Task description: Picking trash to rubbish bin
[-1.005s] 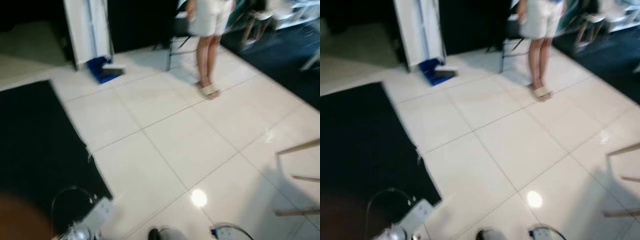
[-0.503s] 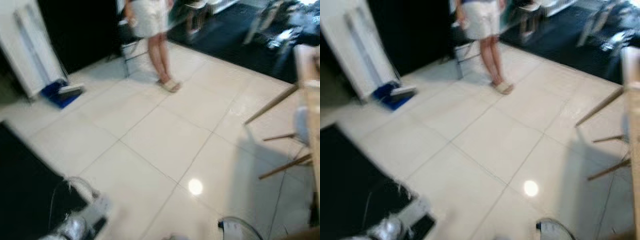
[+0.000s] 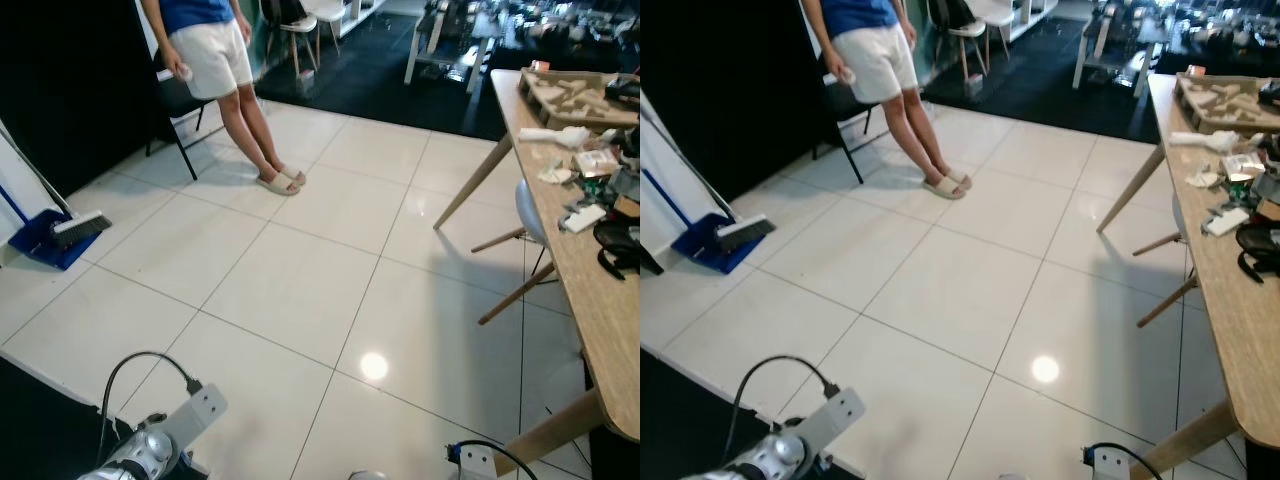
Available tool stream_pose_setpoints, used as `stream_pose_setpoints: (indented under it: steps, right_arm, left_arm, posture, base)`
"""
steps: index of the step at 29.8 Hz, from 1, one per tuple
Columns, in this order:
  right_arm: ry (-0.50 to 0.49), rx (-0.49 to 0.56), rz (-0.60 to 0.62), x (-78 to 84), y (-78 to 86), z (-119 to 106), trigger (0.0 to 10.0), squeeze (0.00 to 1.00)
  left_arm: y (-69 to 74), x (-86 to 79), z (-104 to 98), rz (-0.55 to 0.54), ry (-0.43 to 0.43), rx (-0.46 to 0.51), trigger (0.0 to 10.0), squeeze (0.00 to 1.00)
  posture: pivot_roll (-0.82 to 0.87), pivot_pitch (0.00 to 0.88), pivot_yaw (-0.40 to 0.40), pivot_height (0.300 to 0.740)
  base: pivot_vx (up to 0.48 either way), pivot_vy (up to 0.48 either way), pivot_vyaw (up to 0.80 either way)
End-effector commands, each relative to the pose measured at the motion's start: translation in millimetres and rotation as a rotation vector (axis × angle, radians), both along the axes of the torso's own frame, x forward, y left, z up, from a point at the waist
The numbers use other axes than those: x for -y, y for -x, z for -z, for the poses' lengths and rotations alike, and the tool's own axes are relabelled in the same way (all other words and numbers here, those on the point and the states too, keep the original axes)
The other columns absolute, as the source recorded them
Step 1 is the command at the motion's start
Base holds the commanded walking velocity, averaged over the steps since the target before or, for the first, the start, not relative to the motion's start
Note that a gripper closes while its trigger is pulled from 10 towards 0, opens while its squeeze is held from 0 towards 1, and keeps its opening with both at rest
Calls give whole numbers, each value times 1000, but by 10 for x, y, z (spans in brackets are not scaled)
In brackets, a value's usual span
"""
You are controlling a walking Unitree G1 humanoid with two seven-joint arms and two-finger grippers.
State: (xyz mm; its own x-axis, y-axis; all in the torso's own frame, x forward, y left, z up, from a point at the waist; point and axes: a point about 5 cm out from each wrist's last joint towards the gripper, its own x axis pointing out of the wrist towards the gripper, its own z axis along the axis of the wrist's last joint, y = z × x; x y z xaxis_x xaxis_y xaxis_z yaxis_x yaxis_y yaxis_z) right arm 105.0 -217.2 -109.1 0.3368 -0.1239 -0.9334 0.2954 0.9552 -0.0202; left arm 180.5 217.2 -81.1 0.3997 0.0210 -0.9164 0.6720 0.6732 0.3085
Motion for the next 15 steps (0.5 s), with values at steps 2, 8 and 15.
stream_pose_setpoints:
  steps: [2,8,15]
  right_arm:
    - [-22,7,-32,-82,-81,-6,10000,0]
    - [-33,20,-54,-178,-144,-8,10000,0]
    - [-38,16,-66,-218,-115,5,10000,0]
  left_arm:
    - [42,24,26,-11,0,-11,10000,0]
    - [94,40,54,-22,-1,-20,10000,0]
    - [51,30,34,-42,-3,-5,10000,0]
  posture:
    - [180,0,50,740]
    - [182,0,45,740]
    - [191,0,39,740]
  base:
    - [0,0,0]
    - [0,0,0]
    - [0,0,0]
